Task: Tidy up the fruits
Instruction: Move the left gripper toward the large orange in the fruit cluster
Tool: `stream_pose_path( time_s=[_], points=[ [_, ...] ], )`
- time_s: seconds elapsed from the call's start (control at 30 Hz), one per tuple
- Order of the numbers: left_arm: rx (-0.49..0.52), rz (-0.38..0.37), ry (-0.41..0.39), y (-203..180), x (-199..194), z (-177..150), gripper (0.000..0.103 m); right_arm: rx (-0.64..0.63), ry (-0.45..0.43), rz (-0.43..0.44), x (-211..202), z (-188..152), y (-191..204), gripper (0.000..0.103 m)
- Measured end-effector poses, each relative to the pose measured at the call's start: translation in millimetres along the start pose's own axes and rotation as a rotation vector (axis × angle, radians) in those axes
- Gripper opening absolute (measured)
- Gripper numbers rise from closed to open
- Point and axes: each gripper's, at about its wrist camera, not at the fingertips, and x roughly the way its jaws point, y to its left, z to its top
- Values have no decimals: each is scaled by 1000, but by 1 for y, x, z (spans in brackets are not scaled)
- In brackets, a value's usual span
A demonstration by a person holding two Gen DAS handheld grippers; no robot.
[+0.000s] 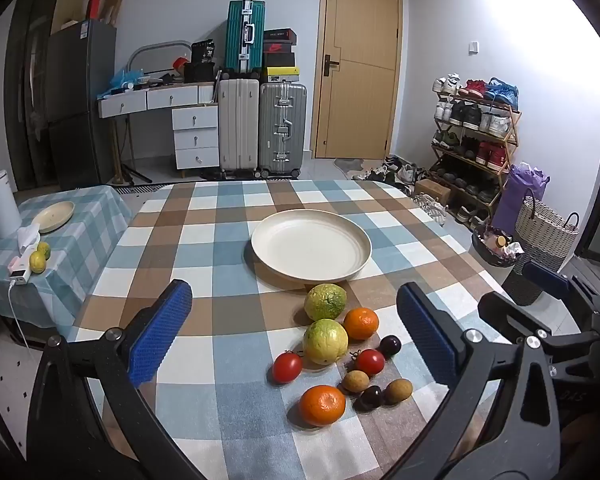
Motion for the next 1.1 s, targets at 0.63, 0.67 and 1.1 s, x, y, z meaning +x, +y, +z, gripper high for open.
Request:
stream_pose_path(
  time_s=[0.63,0.67,1.1],
  points=[
    [-7,-13,10,0,1,-4,102,1,-3,-2,1,-1,0,103],
    [-7,-16,13,0,1,-5,102,1,-5,-2,1,-1,0,103],
    [0,-93,105,-2,16,-35,102,7,-27,-3,5,-4,-6,103]
  ],
)
